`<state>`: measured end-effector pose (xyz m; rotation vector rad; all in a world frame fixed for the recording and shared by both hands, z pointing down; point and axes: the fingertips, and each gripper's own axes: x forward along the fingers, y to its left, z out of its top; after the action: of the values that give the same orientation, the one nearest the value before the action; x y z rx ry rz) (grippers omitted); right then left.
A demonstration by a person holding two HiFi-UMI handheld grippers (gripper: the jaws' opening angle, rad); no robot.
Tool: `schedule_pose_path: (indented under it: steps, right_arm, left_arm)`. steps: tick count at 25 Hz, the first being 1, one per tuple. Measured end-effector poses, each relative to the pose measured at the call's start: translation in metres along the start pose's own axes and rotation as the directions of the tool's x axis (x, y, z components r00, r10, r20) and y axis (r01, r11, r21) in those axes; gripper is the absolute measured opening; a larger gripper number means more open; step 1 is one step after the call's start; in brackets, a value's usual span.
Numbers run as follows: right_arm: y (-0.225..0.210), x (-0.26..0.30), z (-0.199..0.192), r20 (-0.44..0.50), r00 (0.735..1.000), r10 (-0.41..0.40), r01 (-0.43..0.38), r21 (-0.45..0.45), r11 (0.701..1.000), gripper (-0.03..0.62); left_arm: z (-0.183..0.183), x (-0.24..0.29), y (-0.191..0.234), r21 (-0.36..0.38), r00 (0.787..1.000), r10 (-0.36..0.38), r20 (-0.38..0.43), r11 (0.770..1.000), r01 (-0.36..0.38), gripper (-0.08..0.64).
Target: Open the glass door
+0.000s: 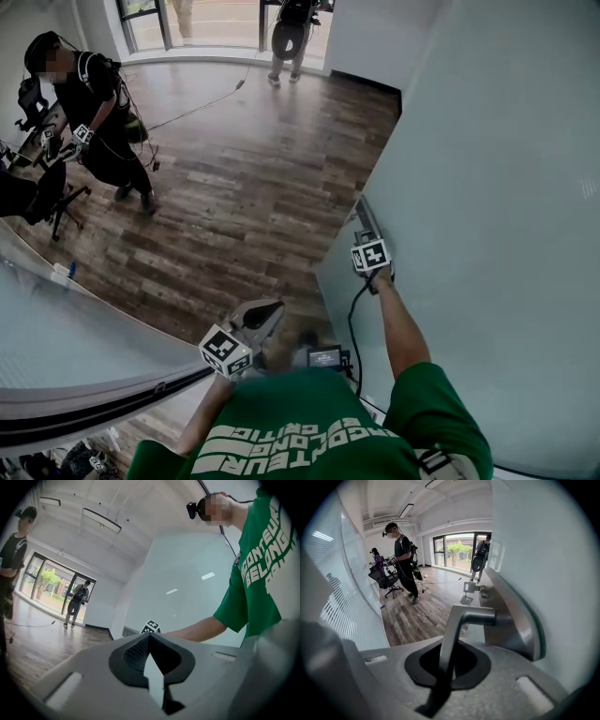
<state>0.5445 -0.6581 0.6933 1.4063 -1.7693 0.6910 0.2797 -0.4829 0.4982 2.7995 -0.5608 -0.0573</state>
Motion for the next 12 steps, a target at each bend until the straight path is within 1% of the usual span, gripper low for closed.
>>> schedule_pose_path:
  steps: [12]
  right_arm:
    - [-0.077, -0.001, -0.009, -0.001, 0.999, -0.054, 0.054, 0.089, 0.995, -0.006]
  left_arm:
    - [0.000, 0.033, 0.002, -0.007, 1.000, -0.003, -0.021, 1.000, 0.003, 0.017]
